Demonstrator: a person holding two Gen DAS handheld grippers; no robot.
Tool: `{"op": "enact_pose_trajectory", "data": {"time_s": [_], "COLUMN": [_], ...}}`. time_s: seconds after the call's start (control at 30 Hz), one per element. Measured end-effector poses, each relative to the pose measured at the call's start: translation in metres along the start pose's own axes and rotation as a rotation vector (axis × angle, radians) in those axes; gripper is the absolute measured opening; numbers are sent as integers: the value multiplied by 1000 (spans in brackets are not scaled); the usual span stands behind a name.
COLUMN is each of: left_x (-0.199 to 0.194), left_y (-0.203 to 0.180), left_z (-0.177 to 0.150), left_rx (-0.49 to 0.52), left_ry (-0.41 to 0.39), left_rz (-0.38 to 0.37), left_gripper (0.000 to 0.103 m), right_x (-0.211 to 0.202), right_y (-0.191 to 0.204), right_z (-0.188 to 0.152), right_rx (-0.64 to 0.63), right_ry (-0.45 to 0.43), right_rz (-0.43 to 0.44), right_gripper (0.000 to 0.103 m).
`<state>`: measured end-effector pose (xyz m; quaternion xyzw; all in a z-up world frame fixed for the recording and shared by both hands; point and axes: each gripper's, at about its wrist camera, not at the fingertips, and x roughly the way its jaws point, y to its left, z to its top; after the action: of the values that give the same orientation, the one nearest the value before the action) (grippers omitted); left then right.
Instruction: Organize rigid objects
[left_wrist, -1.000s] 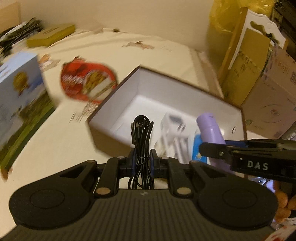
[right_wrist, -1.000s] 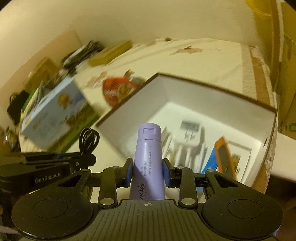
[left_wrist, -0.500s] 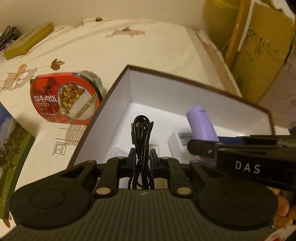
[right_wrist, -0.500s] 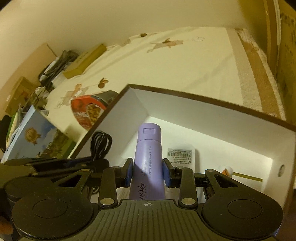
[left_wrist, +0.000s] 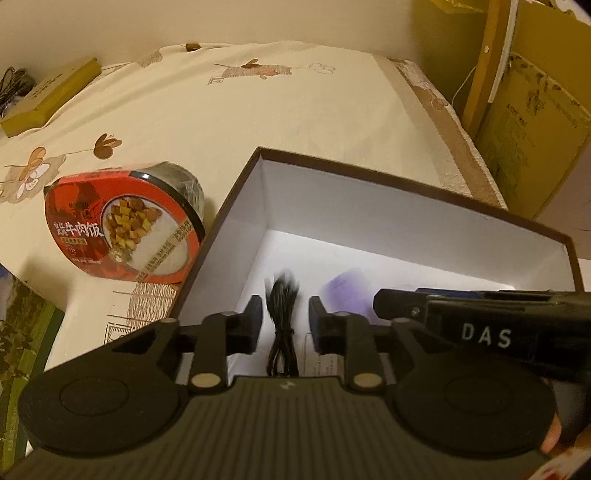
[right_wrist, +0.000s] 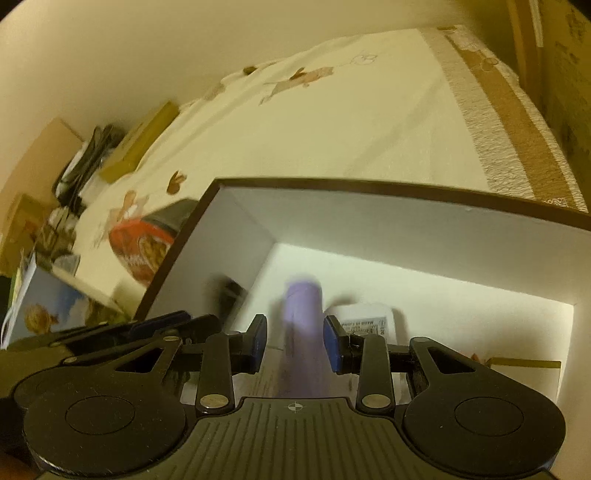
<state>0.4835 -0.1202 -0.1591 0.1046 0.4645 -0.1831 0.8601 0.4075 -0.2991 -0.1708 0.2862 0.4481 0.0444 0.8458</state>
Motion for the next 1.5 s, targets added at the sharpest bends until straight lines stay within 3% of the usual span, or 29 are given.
{"op": "enact_pose_trajectory", "data": {"time_s": [0.1,0.3,0.67,0.83,1.03,1.23,1.5], "left_x": [-6,-13,-16,-29,-57,-94,-137], "left_y": [2,4,-1,1,1,-6,-9], "left_z": [-2,-12,-31,-43,-61,-78,-98], "left_rx": [18,14,24,-23,-54,-74,-132], "left_ry": [-13,1,27,5,-45,-106,-132], "left_rz": [9,-3,-1,-31,-58,-44,-24], "left_gripper": [42,42,48,52,53,65,67], "right_x": [-9,-18,-38,-57,-87,-116,-149], "right_y": [-5,3,1,-5,-13,-6,11], "right_z": [0,-7,-24,-37,-58,-79,-103], "right_rx": [0,-55,-62,-65,-59,-109,-162], "right_ry": [-3,-13,-10,-37,-64,-93,-121], "right_rz": [10,-27,-22,-43,-72,-104,-122], "right_gripper": [33,50,59,69,74,77,78]}}
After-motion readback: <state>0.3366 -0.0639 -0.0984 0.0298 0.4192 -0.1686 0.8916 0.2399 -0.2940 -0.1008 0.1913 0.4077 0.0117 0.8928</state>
